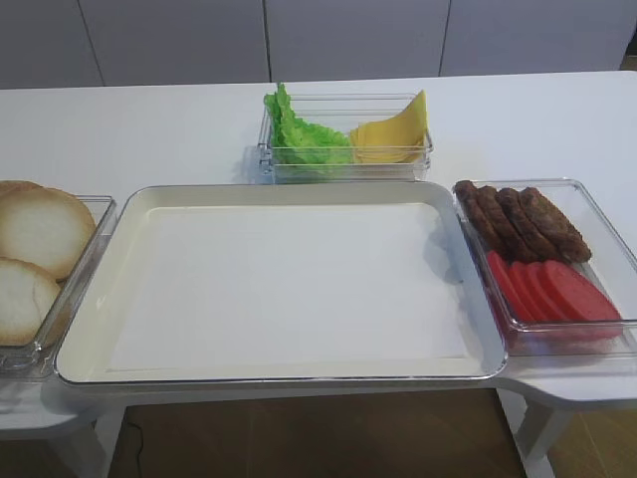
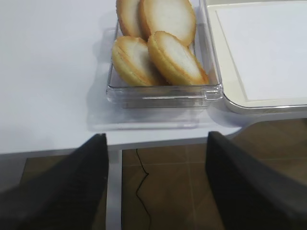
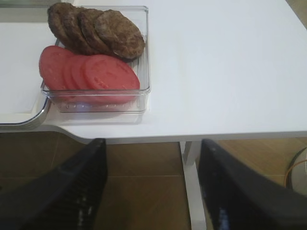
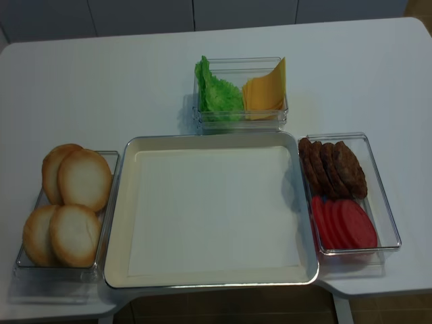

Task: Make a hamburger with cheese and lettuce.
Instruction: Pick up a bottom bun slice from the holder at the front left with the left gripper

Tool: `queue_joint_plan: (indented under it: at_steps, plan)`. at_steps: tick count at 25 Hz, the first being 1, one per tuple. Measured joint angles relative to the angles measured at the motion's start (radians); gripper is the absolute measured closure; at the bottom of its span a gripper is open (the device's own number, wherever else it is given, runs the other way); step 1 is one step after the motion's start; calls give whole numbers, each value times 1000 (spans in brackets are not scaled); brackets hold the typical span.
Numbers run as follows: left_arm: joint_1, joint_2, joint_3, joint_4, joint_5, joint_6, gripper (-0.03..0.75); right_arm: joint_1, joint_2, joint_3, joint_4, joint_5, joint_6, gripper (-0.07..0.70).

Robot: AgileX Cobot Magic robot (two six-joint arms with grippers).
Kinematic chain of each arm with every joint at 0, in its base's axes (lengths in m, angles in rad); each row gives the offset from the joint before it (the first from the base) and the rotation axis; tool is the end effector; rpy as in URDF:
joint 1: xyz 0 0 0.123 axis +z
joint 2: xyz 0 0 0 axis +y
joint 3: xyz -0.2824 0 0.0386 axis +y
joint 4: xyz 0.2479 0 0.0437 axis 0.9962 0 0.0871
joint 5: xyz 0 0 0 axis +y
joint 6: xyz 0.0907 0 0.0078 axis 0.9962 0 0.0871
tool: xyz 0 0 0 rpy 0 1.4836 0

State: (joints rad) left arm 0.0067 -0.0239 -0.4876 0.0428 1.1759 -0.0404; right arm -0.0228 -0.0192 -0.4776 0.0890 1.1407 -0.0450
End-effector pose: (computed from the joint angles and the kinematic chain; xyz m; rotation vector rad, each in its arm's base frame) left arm -0.0123 0.0035 0.2646 -0.0559 2.1466 0.0324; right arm -0.0088 0.0076 0.2648 -0.0319 2.1245 0.0678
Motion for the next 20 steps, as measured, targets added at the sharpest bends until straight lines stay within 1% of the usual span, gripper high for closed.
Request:
queue_joint_plan:
  at_steps: [11,16,19,20]
  plan:
    - [0,0,-4,-25,0,-25,244,0,0,0,0,0,0,157]
    - [0,2,-89,-10,-38,-99,246,0,0,0,0,0,4,157]
    - [0,71,-140,34,-54,-143,260,0,0,0,0,0,4,157]
    - [0,101,-153,41,-66,-152,265,0,0,0,0,0,4,157]
